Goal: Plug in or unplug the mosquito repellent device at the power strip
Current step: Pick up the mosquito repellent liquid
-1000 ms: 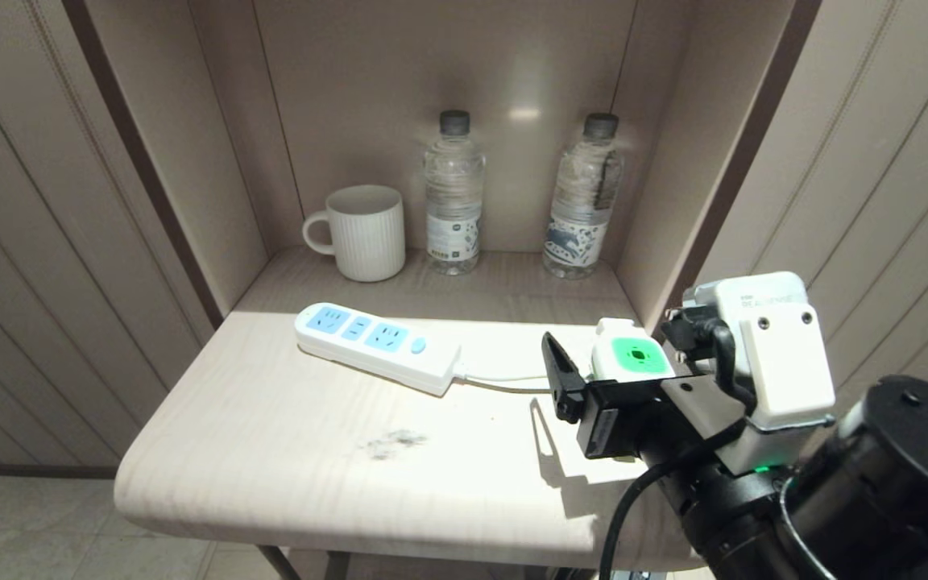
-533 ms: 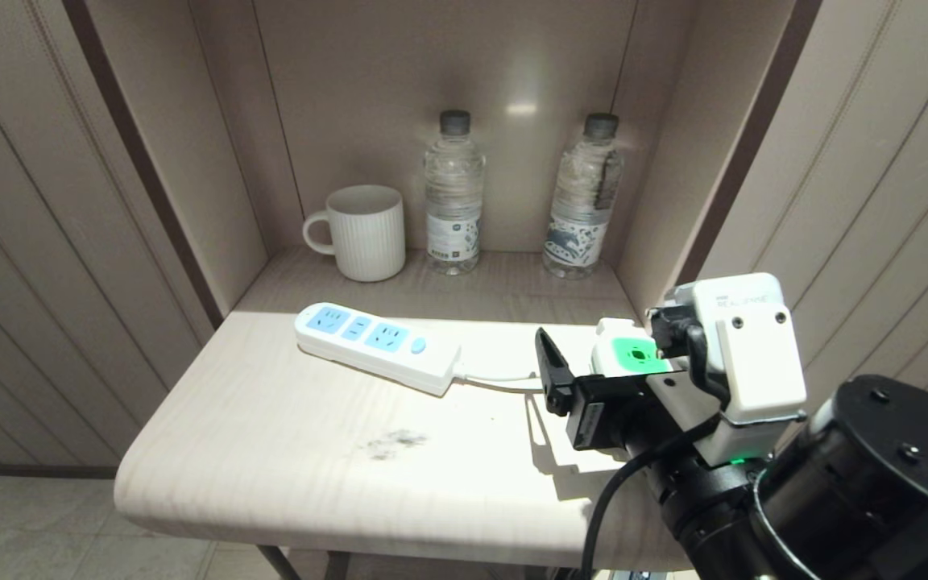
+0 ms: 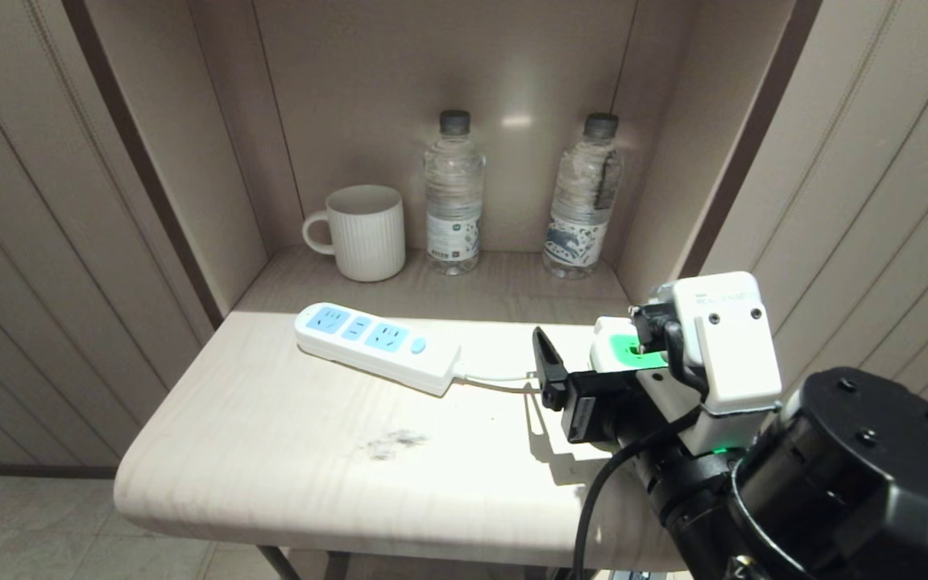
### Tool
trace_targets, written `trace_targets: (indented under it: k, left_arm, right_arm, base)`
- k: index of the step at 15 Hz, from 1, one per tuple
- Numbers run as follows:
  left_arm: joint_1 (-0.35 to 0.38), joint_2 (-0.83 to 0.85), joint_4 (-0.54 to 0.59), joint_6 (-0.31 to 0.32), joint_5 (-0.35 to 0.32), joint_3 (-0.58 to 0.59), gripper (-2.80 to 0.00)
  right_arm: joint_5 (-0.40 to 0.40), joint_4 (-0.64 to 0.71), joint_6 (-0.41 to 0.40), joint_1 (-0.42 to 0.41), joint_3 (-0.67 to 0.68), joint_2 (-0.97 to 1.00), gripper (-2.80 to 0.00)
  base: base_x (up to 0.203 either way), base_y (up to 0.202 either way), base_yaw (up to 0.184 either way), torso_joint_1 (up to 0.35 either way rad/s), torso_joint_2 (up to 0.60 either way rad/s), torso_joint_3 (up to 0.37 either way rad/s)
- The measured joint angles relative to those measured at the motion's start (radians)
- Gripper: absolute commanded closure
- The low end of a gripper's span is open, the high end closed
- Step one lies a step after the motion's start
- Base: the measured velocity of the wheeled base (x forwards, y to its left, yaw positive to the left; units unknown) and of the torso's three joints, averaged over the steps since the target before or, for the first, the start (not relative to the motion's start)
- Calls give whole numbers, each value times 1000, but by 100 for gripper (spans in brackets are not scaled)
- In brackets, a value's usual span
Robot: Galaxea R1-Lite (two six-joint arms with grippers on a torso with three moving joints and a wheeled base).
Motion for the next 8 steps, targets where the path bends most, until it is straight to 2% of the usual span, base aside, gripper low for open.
trace_targets:
  k: [8]
  left_arm:
    - [0, 0, 0, 0, 0, 0, 0]
  right_arm:
    - [1, -52, -17, -9, 0, 20, -280]
  base:
    - [0, 0, 0, 0, 0, 0]
